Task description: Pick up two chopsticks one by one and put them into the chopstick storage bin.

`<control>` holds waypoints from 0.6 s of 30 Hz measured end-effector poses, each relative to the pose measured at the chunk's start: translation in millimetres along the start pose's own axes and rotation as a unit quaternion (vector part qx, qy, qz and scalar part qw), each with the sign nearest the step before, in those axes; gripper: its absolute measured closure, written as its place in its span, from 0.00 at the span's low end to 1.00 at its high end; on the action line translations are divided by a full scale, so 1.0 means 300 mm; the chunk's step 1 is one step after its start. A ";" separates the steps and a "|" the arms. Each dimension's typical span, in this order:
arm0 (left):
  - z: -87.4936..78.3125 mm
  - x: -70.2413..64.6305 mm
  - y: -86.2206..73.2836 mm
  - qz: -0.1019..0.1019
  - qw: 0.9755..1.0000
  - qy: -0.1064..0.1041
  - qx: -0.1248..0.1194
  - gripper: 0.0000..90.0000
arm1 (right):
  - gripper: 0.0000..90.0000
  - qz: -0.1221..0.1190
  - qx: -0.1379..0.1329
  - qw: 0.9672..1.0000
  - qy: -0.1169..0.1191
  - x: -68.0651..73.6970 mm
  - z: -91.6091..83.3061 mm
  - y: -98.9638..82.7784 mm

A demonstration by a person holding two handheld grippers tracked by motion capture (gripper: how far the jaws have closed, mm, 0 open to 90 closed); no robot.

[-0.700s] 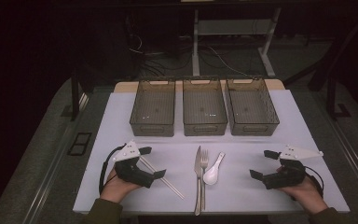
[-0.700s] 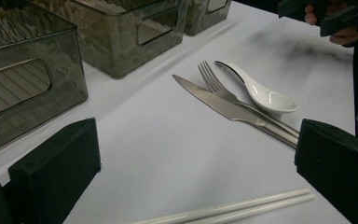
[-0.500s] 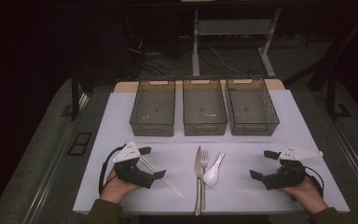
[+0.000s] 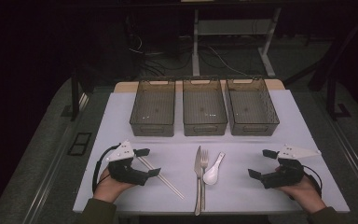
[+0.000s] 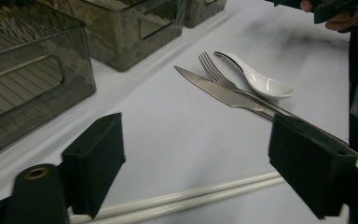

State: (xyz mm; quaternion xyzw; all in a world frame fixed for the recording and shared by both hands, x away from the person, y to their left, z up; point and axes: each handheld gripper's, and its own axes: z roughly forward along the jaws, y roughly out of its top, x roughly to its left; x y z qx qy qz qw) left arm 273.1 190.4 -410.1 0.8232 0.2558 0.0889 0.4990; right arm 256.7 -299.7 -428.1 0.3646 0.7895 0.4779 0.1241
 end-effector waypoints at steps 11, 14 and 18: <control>0.027 -0.009 -0.015 0.008 0.998 -0.055 0.040 0.71 | 0.02 0.000 0.002 1.000 0.000 -0.005 0.000 -0.001; 0.040 -0.018 -0.017 0.014 0.996 -0.063 0.056 0.84 | 0.02 -0.001 0.002 1.000 0.001 -0.006 0.002 0.000; 0.057 -0.026 -0.017 0.018 0.994 -0.074 0.074 0.94 | 0.02 -0.001 0.005 1.000 0.001 -0.006 0.007 0.001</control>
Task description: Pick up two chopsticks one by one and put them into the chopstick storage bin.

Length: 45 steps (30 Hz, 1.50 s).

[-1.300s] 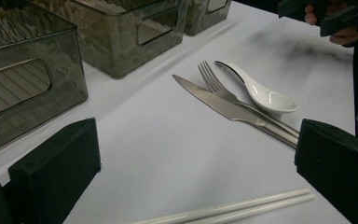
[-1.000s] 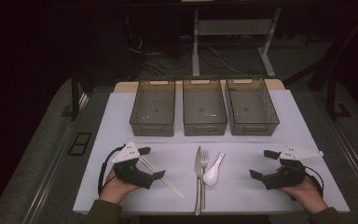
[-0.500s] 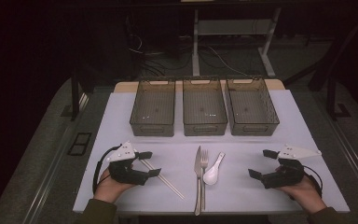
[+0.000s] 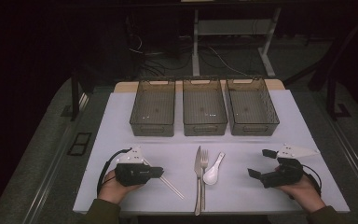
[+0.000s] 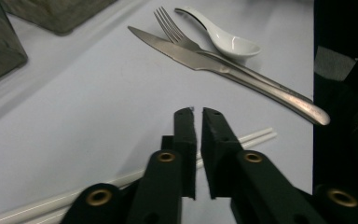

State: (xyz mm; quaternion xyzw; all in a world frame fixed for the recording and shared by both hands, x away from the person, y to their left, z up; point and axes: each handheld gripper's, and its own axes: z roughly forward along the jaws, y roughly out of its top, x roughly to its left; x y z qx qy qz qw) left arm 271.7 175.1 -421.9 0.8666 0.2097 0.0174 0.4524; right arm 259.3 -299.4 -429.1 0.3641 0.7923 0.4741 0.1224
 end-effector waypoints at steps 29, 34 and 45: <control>0.108 -0.010 0.002 0.016 0.997 -0.014 0.072 0.99 | 0.02 -0.002 0.003 1.000 -0.001 0.000 0.001 0.000; 0.117 -0.011 0.002 0.018 0.996 -0.016 0.080 0.99 | 0.02 -0.001 0.003 1.000 -0.001 0.000 0.001 0.000; 0.126 -0.010 0.006 0.018 0.997 -0.012 0.079 0.99 | 0.02 -0.001 0.003 1.000 -0.002 -0.001 0.000 0.001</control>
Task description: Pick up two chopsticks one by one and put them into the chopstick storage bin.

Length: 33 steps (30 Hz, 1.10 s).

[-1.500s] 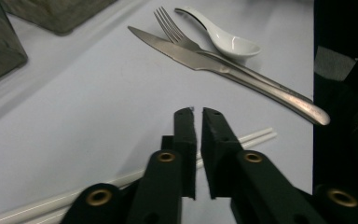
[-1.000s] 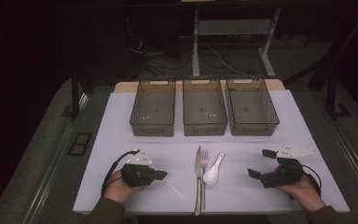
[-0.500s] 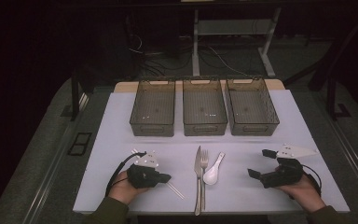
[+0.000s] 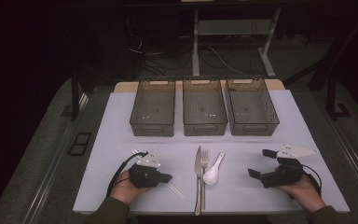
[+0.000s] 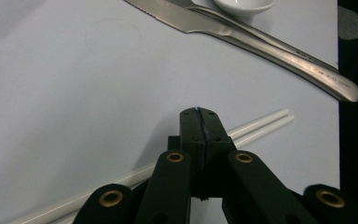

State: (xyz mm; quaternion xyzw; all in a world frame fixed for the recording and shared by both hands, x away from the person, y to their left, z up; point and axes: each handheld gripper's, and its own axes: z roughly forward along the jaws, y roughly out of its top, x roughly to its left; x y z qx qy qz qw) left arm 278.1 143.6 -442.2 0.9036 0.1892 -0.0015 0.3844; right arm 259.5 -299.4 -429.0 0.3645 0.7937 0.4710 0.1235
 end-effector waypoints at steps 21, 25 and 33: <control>0.015 -0.010 0.013 0.002 1.000 -0.013 0.002 0.99 | 0.02 -0.001 0.001 1.000 0.000 0.000 -0.001 0.000; 0.018 -0.011 0.017 0.004 1.000 -0.012 0.004 0.99 | 0.02 -0.001 0.001 1.000 -0.001 0.000 -0.001 0.000; 0.018 -0.022 0.026 0.009 1.000 -0.020 -0.001 0.99 | 0.02 0.001 0.001 1.000 -0.001 -0.001 -0.002 0.000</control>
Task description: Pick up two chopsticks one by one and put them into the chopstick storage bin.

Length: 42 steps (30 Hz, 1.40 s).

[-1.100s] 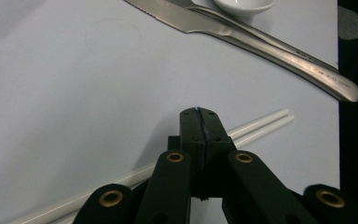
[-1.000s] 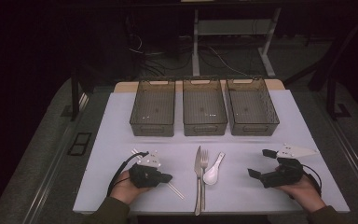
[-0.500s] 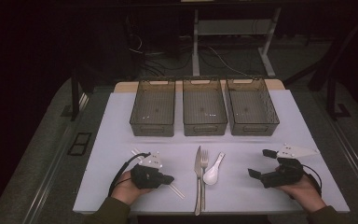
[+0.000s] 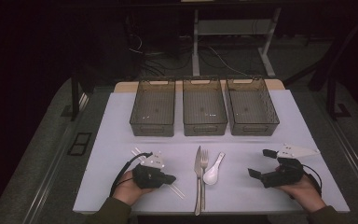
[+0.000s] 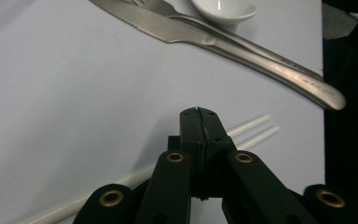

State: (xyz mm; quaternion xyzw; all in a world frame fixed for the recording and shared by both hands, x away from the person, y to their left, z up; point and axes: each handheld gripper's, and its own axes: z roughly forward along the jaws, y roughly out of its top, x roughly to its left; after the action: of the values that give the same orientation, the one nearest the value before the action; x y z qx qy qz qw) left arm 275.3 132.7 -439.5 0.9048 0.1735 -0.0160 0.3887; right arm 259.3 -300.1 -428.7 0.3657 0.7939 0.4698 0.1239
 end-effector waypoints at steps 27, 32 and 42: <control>0.084 -0.075 0.045 0.037 0.998 -0.044 0.020 0.99 | 0.02 0.002 -0.001 1.000 -0.002 -0.001 -0.001 0.000; 0.088 -0.073 0.053 0.039 0.998 -0.040 0.021 0.99 | 0.02 0.000 -0.002 1.000 -0.002 -0.003 -0.002 0.000; 0.085 -0.094 0.045 0.039 0.997 -0.052 0.037 0.99 | 0.02 0.004 -0.001 1.000 -0.002 -0.002 -0.006 -0.001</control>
State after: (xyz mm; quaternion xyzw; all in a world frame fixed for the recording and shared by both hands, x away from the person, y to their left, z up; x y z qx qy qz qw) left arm 256.1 97.5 -443.1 0.9227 0.1163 -0.0546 0.3635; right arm 258.7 -301.9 -428.0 0.3699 0.7913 0.4708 0.1240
